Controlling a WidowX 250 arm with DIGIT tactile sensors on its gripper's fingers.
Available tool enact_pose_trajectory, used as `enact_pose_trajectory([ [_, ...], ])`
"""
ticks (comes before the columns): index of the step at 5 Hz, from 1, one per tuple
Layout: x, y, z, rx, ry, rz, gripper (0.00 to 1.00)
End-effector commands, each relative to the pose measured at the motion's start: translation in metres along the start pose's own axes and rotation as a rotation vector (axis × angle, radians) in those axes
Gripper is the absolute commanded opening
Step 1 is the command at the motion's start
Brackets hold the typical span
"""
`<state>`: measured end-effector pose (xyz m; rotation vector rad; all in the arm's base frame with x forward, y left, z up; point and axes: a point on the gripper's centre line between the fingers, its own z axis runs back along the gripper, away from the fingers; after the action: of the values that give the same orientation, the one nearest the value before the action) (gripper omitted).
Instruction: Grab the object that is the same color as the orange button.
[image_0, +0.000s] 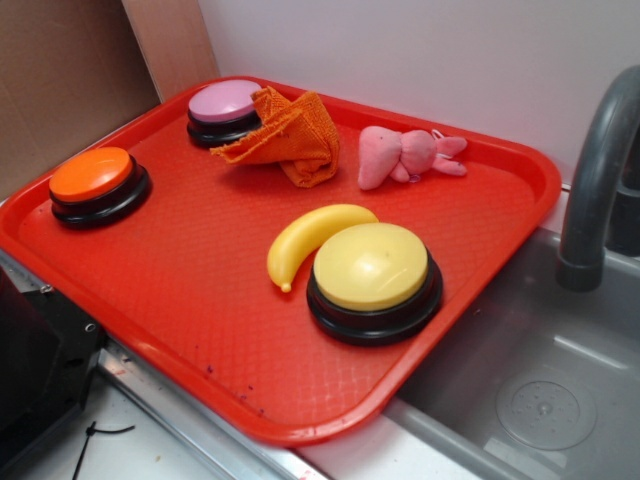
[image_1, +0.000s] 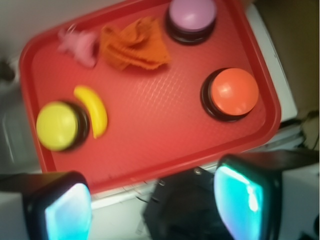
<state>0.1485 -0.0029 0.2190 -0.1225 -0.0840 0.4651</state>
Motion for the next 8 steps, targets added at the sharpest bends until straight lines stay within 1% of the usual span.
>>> enact_pose_trajectory([
  [1,0.057,-0.004,-0.052,-0.017,-0.143,0.479,1.0],
  [2,0.079,-0.003,-0.079,-0.1,-0.221,0.725,1.0],
  [3,0.099,0.004,-0.105,-0.085,-0.27,0.97,1.0],
  [4,0.11,0.008,-0.132,-0.066,-0.332,1.212,1.0],
  [5,0.113,0.006,-0.155,-0.039,-0.305,1.362,1.0],
  [6,0.118,-0.002,-0.175,-0.02,-0.313,1.329,1.0],
  [7,0.124,-0.011,-0.194,-0.046,-0.234,1.258,1.0],
  [8,0.131,-0.013,-0.2,-0.092,-0.2,1.147,0.13],
])
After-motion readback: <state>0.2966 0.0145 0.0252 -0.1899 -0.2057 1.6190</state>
